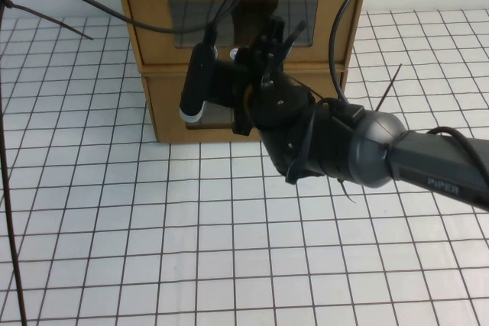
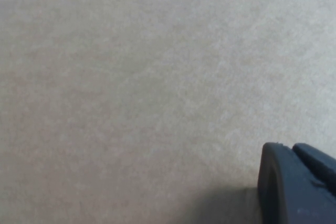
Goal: Open the shoe box
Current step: 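Pull the top drawer of the cardboard box fully open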
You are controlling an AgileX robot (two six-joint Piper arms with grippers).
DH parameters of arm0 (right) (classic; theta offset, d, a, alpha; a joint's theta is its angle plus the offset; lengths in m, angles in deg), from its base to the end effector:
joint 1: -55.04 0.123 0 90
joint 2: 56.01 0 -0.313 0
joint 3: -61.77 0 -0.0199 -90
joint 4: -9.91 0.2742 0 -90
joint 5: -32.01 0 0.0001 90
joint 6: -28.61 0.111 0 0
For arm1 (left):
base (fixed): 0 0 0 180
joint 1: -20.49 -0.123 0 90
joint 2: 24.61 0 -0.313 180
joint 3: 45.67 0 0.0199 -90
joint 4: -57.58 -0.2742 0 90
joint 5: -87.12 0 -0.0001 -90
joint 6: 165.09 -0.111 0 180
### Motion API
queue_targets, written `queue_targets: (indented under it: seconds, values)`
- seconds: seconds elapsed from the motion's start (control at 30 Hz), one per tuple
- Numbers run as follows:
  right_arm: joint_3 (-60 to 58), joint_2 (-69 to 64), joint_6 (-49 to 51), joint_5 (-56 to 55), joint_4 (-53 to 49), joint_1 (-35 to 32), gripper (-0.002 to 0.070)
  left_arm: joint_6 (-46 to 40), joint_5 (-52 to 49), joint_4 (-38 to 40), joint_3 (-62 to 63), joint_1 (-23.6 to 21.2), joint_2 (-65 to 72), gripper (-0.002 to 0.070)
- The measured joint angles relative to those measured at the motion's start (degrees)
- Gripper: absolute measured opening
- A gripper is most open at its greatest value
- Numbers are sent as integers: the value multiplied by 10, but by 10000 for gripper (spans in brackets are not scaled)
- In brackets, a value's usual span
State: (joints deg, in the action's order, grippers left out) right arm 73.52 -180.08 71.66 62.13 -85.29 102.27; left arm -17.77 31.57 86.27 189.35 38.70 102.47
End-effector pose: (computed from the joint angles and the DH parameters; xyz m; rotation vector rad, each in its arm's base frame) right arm 0.3988 0.3493 0.2648 -1.2046 1.4697 -0.5655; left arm 0.4877 -0.2067 0.4190 0.8421 1.9742 -0.4672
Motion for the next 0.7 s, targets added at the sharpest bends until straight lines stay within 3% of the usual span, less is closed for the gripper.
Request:
queue_targets:
  seconds: [0.7]
  values:
    - [0,-4,-10,39,-5,17,13,3,-1,2,0,0,0,-5]
